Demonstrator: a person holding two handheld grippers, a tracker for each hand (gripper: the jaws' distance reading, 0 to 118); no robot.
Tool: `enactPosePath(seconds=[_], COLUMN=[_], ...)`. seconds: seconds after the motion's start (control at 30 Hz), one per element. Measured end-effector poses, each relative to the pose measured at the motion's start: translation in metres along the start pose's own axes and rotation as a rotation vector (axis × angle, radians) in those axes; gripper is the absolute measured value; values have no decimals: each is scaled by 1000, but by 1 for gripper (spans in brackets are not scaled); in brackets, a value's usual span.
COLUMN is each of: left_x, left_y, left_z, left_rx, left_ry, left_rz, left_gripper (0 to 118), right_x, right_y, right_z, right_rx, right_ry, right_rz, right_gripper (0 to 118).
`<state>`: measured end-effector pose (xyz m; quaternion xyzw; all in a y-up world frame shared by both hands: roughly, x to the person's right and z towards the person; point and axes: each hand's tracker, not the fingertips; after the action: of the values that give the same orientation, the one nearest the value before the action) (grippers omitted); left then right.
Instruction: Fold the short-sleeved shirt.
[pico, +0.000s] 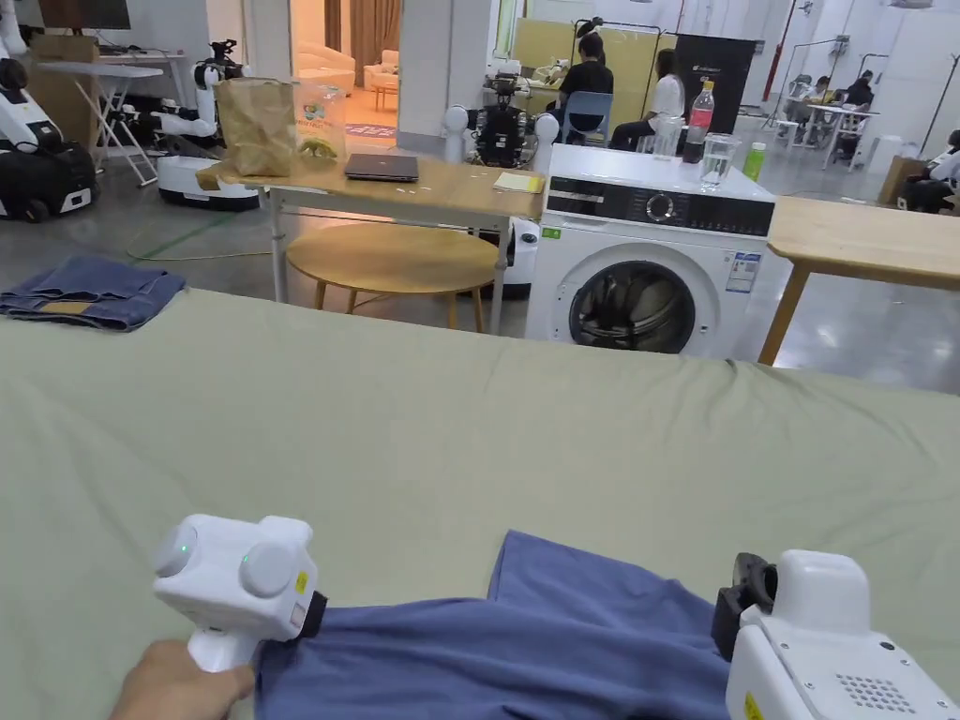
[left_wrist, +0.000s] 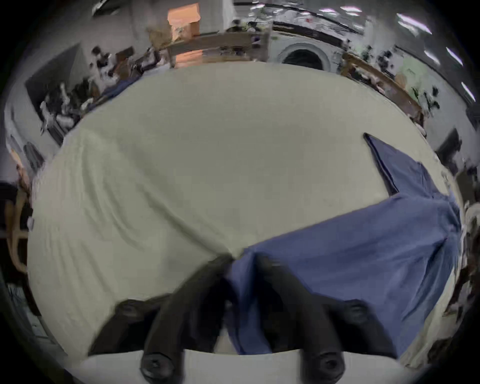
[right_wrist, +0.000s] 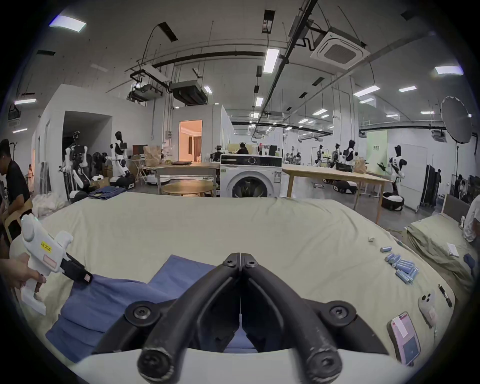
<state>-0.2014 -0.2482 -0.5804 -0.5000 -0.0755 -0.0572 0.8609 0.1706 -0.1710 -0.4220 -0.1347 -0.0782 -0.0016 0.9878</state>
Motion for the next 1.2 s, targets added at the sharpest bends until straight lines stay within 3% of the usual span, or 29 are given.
enactPosePath(seconds=[0.03,0.17,0.37,0.4,0.47,0.5,0.57,0.87,0.97,1.0,1.03,1.1,1.2], left_x=[2,-7,-23,-24,-25,-25,-25,-23,-23,-23,-23,-22,-22], left_y=[-1,-8,-23,-25,-29,-31,-33,-37,-39,-40,-40,-43,-43], left_z=[1,10,44,48,52,53,54,55,55,55,55,58,63], left_rx=[2,72,171,171,188,188,191,178,169,170,171,182,193], left_ry=[-15,-42,-127,-136,-143,-144,-143,-144,-141,-140,-141,-140,-148], left_rz=[18,71,188,194,214,212,216,207,204,204,206,210,220], left_gripper=[0,0,0,0,0,0,0,0,0,0,0,0,0], right_x=[2,19,41,42,43,39,36,22,14,10,9,7,19], right_y=[0,10,43,45,46,45,37,-21,-26,-26,-25,-21,-12], right_z=[-3,-22,-95,-110,-138,-156,-180,-249,-240,-239,-235,-231,-219], right_rx=[-12,-69,-300,-336,-413,-475,-549,-839,-767,-782,-777,-767,-743], right_ry=[0,20,85,86,94,91,108,181,135,139,136,134,177], right_rz=[-5,-37,7,18,30,62,97,32,64,62,69,89,48], right_gripper=[0,0,0,7,57,71,74,73,66,60,47,2,2])
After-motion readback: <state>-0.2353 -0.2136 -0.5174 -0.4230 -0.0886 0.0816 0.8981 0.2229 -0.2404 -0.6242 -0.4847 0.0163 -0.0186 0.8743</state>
